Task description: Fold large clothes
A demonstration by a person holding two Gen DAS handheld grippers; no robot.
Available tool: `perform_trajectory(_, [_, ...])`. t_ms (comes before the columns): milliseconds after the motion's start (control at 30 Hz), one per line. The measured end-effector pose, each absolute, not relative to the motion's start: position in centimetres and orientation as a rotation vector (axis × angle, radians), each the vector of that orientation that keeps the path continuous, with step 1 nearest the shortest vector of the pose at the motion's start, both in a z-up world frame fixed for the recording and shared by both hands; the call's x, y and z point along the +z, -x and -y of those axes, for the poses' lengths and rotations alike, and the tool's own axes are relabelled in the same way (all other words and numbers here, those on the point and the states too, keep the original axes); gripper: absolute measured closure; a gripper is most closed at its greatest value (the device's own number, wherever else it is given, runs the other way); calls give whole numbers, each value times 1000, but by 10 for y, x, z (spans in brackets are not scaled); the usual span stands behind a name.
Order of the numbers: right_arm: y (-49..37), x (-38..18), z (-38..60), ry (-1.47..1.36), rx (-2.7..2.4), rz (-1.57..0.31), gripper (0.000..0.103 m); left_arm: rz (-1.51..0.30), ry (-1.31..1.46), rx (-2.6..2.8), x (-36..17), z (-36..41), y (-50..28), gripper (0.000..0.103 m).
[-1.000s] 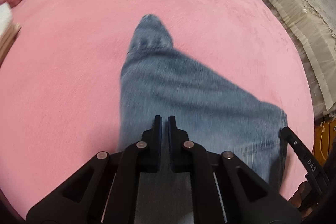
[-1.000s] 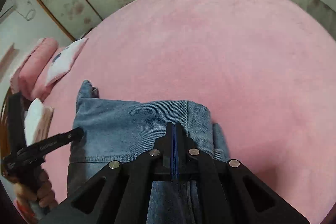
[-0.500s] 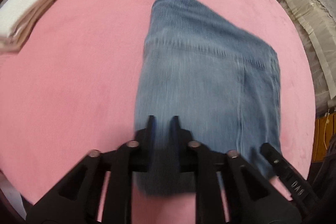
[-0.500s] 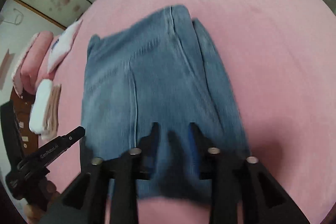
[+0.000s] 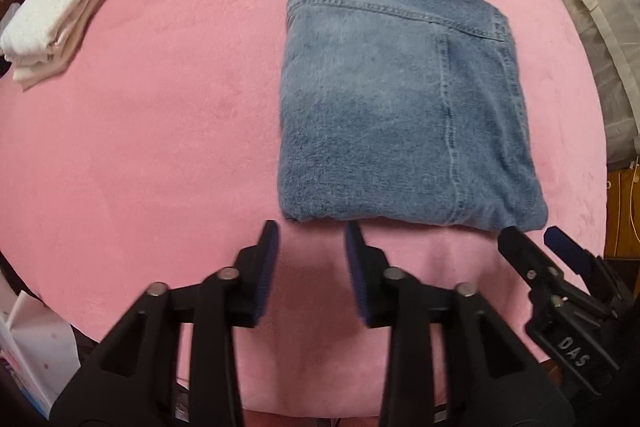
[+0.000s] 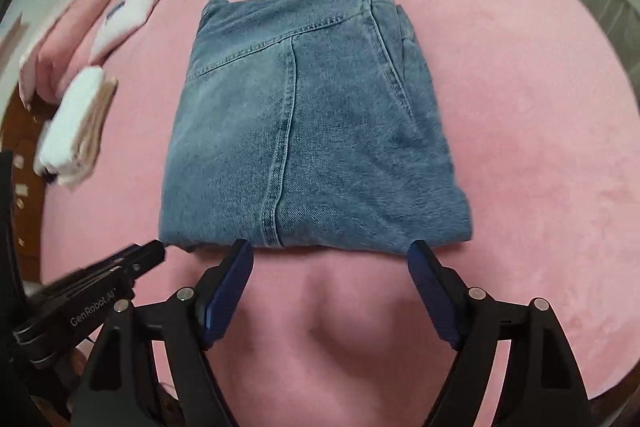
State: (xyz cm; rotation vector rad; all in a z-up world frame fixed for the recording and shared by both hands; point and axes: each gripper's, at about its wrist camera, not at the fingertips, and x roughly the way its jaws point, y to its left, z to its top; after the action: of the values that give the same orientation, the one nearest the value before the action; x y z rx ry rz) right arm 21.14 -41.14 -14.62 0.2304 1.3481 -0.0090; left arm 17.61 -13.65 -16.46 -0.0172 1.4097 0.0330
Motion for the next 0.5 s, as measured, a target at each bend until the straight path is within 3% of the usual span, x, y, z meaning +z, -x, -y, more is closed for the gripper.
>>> perform_trajectory(33, [-211, -143, 409, -200, -10, -1347, 22, -1408, 17, 30, -161, 136, -176, 51])
perform_trajectory(67, [-211, -139, 408, -175, -9, -1345, 22, -1397, 15, 19, -155, 138, -176, 49])
perform_trajectory(200, [-209, -117, 409, -128, 6, -1346, 19, -1388, -28, 3, -136, 144, -179, 48])
perform_trajectory(333, [-210, -99, 408, -123, 31, -1345, 14, -1388, -10, -35, -117, 144, -181, 33])
perform_trajectory(500, [-210, -76, 410, -140, 43, -1341, 11, -1381, -9, -64, -101, 145, -181, 32])
